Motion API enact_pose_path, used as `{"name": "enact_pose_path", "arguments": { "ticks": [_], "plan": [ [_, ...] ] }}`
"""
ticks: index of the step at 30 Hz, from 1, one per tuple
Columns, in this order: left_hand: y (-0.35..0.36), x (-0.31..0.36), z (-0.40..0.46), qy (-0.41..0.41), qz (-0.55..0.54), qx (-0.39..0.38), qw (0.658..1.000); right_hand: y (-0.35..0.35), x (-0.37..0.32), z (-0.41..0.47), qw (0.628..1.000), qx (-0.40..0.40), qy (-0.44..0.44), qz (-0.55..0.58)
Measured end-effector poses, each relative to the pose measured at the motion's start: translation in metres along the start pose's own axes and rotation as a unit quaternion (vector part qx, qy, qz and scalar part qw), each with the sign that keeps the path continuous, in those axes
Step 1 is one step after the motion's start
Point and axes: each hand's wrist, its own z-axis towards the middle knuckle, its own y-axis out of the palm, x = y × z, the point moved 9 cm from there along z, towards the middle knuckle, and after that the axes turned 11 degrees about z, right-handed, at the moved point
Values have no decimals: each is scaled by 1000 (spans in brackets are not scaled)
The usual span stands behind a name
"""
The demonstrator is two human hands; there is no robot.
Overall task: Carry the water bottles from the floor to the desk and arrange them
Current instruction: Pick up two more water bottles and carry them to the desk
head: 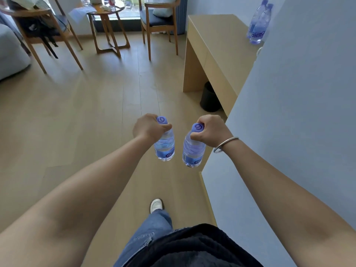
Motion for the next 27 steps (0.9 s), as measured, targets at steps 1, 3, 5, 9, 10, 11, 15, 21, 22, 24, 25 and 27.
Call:
{"name": "enact_pose_path", "arguments": {
  "ticks": [1,3,5,9,10,11,15,21,22,24,25,27],
  "plan": [
    [-7,3,22,10,8,2,1000,-3,0,17,1000,11,5,1],
    [-22,12,62,31,26,7,999,-10,1,49,999,36,16,11],
    [-34,23,102,61,49,19,997,-16,1,80,998,64,21,20],
    [-46,44,161,108,96,36,989,-25,3,129,994,102,28,23],
    [-46,49,175,113,101,35,988,-28,6,141,993,112,38,25],
    [-45,54,189,117,101,33,987,-30,11,153,991,119,51,28],
    [-36,77,242,126,89,20,988,-39,35,205,987,119,101,39],
    [-15,139,332,164,107,8,981,-70,81,290,981,131,135,43],
    [-14,151,347,170,108,11,979,-77,89,303,980,136,137,48],
    [-12,182,380,184,104,18,977,-99,108,333,976,152,146,49],
    [-12,199,395,193,105,20,975,-112,116,348,974,165,149,45],
    [-13,231,421,213,108,24,971,-136,126,373,971,187,144,35]
  ]
}}
